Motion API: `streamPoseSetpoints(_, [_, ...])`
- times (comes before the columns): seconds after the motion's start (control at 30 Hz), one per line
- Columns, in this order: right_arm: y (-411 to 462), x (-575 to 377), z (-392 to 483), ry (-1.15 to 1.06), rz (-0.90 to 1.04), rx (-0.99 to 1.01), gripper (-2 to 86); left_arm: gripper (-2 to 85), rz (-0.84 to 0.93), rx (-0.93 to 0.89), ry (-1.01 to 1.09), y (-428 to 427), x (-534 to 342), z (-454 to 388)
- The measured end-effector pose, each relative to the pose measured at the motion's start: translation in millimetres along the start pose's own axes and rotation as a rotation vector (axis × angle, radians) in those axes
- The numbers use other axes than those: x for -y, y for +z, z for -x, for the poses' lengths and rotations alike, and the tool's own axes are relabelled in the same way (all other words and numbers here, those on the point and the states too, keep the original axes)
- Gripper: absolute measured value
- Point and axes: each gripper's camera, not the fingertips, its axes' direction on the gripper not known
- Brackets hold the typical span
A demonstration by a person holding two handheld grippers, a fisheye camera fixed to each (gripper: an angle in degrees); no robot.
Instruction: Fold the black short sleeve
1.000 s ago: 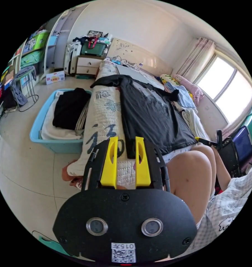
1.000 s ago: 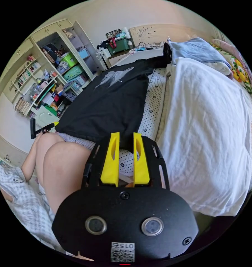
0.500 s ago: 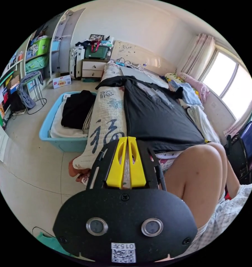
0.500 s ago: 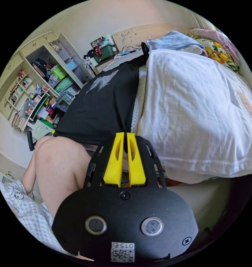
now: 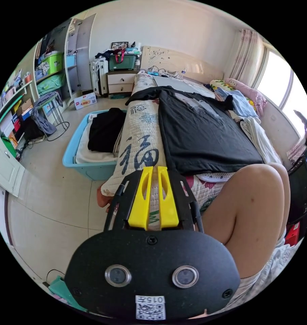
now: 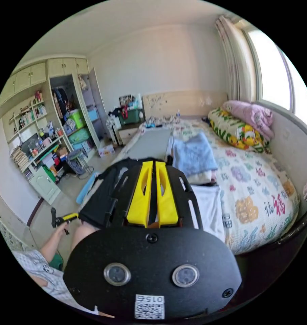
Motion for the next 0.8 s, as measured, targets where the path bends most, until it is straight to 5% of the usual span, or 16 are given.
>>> streamPoseSetpoints(0.17, [-150.6, 156.6, 79.5, 0.067, -0.239, 0.05, -0.4, 1.1, 0.025, 0.094, 0.063, -8.1, -1.1, -23.9])
streamPoseSetpoints(0.37, [-238.5, 214.5, 150.0, 0.038, -0.396, 0.099, -0.5, 1.1, 0.003, 0.108, 0.036, -16.8, -9.0, -30.0])
streamPoseSetpoints(0.8, [-129.3, 279.9, 161.5, -0.081, -0.291, 0.082, -0.3, 1.4, 0.008, 0.077, 0.088, -31.0, -10.3, -26.5])
